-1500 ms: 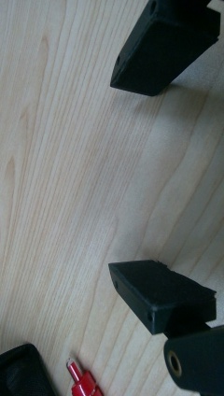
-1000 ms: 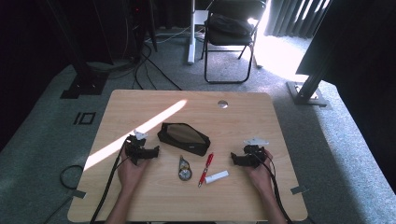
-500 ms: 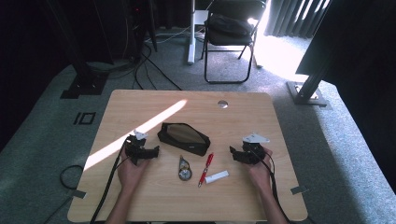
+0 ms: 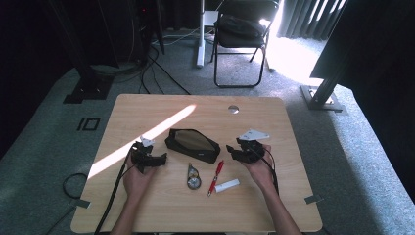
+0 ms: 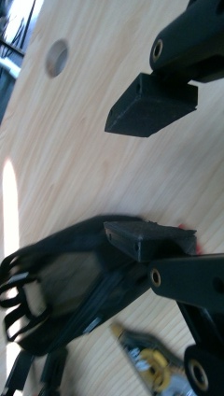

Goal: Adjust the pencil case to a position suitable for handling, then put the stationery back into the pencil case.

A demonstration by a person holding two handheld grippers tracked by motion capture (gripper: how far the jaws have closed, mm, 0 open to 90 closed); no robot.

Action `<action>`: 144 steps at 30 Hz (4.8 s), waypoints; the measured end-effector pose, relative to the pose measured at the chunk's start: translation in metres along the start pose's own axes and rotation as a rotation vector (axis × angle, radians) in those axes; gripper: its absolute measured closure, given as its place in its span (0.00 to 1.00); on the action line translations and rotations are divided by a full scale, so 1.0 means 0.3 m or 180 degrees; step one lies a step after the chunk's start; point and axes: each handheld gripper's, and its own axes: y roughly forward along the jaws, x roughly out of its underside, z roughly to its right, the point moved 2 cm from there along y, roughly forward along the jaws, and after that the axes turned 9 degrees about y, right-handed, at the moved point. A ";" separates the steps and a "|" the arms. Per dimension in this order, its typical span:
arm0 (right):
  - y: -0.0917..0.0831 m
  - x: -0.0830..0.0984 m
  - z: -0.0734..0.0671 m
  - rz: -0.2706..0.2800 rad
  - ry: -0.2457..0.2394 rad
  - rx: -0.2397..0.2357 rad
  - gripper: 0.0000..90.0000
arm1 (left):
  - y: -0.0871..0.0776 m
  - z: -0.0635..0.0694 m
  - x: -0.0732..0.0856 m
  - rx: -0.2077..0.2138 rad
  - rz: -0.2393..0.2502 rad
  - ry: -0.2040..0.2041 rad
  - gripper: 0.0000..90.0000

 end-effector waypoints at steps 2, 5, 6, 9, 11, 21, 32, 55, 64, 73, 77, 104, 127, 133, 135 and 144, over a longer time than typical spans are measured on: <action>0.005 -0.010 -0.009 0.0015 -0.0017 -0.0034 0.52 | 0.000 0.000 0.000 0.0000 -0.0001 0.0000 0.10; 0.036 -0.046 -0.049 -0.0001 -0.0128 -0.0156 0.56 | 0.000 0.000 0.000 0.0000 0.0000 0.0000 0.10; 0.046 -0.055 -0.060 -0.0010 -0.0155 -0.0181 0.56 | 0.000 0.000 0.000 0.0000 0.0001 0.0000 0.10; 0.081 -0.077 -0.089 -0.0051 -0.0225 -0.0237 0.57 | 0.000 0.000 0.000 -0.0001 0.0003 -0.0004 0.10; 0.111 -0.087 -0.103 -0.0103 -0.0252 -0.0267 0.58 | 0.001 0.001 0.000 -0.0002 0.0011 -0.0012 0.10; 0.246 -0.087 -0.122 -0.0495 -0.0404 -0.0227 0.75 | 0.001 0.001 0.000 0.0001 0.0012 -0.0011 0.10; 0.212 -0.101 -0.033 -0.0346 -0.0286 0.0046 0.81 | 0.001 0.000 0.000 0.0001 0.0008 -0.0001 0.10; -0.078 0.120 0.155 -0.0178 0.0077 0.0453 0.79 | 0.000 0.000 0.000 0.0002 0.0006 0.0001 0.10; -0.099 0.143 0.144 -0.0127 0.0173 0.0355 0.74 | 0.000 0.000 0.000 0.0002 0.0006 0.0001 0.10; -0.117 0.157 0.135 -0.0081 0.0281 0.0223 0.59 | 0.000 0.000 0.000 0.0002 0.0006 0.0002 0.10; -0.142 0.154 0.137 0.0073 0.0350 0.0228 0.52 | 0.000 0.000 0.000 0.0002 0.0007 0.0001 0.10; -0.274 0.129 -0.008 0.0266 -0.0237 -0.0080 0.37 | 0.000 0.000 0.000 0.0002 0.0007 0.0001 0.10; -0.224 0.202 -0.097 0.0069 -0.0516 -0.0404 0.39 | 0.000 0.000 0.000 0.0002 0.0007 0.0001 0.10; -0.191 0.228 -0.122 -0.0030 -0.0596 -0.0541 0.37 | 0.000 0.000 0.000 0.0002 0.0007 0.0001 0.10; -0.180 0.234 -0.129 -0.0057 -0.0610 -0.0582 0.37 | 0.000 0.000 0.000 0.0002 0.0007 0.0001 0.10; -0.125 0.260 -0.161 -0.0271 -0.0735 -0.0766 0.36 | 0.000 0.000 0.000 0.0002 0.0006 0.0001 0.10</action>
